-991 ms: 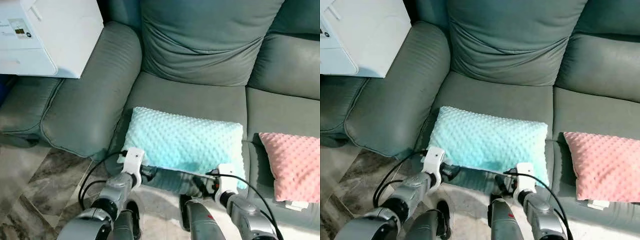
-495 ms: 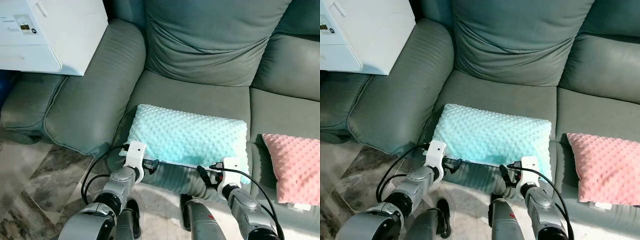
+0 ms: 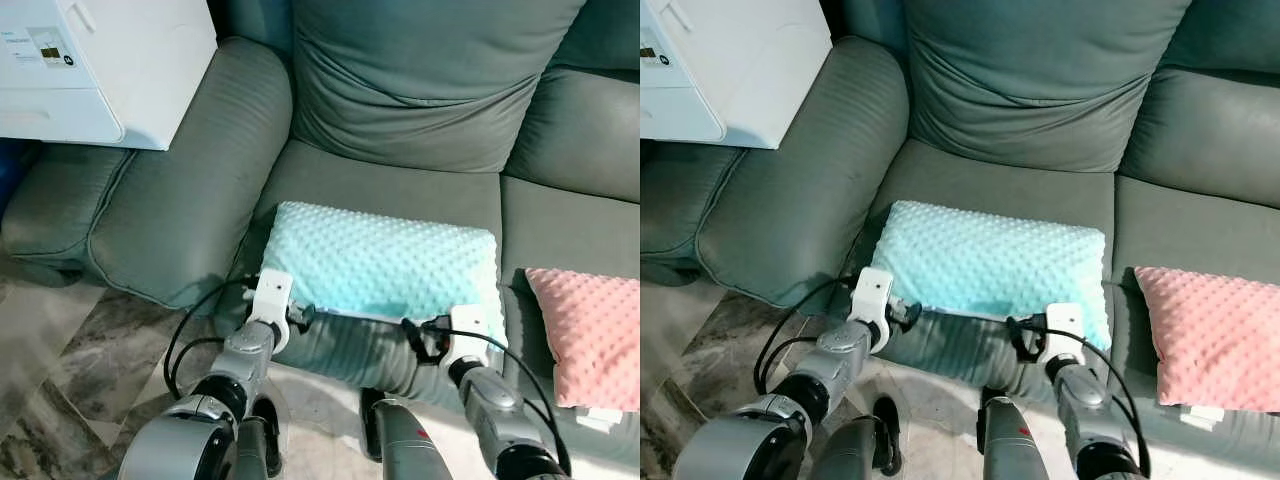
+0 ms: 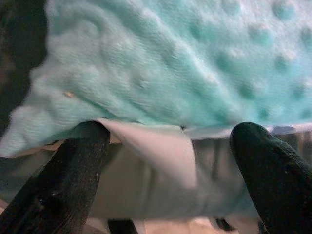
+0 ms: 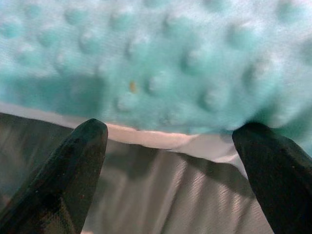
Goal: Move the pillow to the sofa
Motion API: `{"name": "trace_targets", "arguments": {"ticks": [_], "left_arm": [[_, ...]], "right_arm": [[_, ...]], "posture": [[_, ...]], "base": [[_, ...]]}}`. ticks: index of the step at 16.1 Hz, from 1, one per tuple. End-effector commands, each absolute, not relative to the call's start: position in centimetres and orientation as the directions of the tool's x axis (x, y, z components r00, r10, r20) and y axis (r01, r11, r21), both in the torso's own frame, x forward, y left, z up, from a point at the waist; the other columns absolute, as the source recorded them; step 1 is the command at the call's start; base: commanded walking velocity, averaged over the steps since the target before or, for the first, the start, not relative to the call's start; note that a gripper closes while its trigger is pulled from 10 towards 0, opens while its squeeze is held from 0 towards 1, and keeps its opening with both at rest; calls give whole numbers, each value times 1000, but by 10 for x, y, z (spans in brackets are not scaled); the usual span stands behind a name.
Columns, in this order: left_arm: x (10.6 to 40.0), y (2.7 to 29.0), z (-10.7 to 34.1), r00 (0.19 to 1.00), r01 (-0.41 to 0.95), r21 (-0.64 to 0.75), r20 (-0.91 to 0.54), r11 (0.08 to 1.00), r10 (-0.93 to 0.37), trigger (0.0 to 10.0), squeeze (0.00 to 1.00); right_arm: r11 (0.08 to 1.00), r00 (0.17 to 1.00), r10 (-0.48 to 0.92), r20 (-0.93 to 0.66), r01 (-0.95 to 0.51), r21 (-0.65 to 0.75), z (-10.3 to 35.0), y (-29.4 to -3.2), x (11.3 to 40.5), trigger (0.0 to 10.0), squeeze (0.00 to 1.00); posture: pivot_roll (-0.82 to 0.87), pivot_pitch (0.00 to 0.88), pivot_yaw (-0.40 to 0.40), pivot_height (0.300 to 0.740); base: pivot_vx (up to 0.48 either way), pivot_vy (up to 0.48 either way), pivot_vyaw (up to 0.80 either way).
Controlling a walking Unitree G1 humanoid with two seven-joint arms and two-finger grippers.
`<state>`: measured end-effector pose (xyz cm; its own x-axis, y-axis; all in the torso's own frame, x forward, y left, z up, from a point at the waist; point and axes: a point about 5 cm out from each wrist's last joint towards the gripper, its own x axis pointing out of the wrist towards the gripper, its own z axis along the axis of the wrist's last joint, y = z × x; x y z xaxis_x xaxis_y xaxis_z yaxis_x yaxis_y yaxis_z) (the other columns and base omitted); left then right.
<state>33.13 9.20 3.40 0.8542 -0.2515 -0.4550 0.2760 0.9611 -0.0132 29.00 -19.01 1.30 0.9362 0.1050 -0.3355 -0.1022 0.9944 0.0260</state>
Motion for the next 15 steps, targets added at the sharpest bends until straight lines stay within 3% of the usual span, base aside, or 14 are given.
{"name": "trace_targets", "arguments": {"ticks": [1, 6, 15], "left_arm": [[327, 94, 28, 847, 271, -4, -475, 963, -240, 10000, 0], [329, 89, 31, 851, 284, 1, -461, 959, -251, 10000, 0], [286, 145, -7, 797, 334, -79, -509, 939, -326, 10000, 0]], "right_arm": [[996, 926, 87, -367, -83, 27, 4, -192, 282, 10000, 0], [991, 924, 136, -359, -130, 42, 2, -183, 280, 10000, 0], [968, 910, 235, -340, -188, 166, 2, -173, 220, 10000, 0]], "posture": [[-213, 365, 75, 740], [-209, 367, 76, 740], [-182, 297, 86, 740]], "base": [[0, 0, 0], [0, 0, 0], [0, 0, 0]]}}
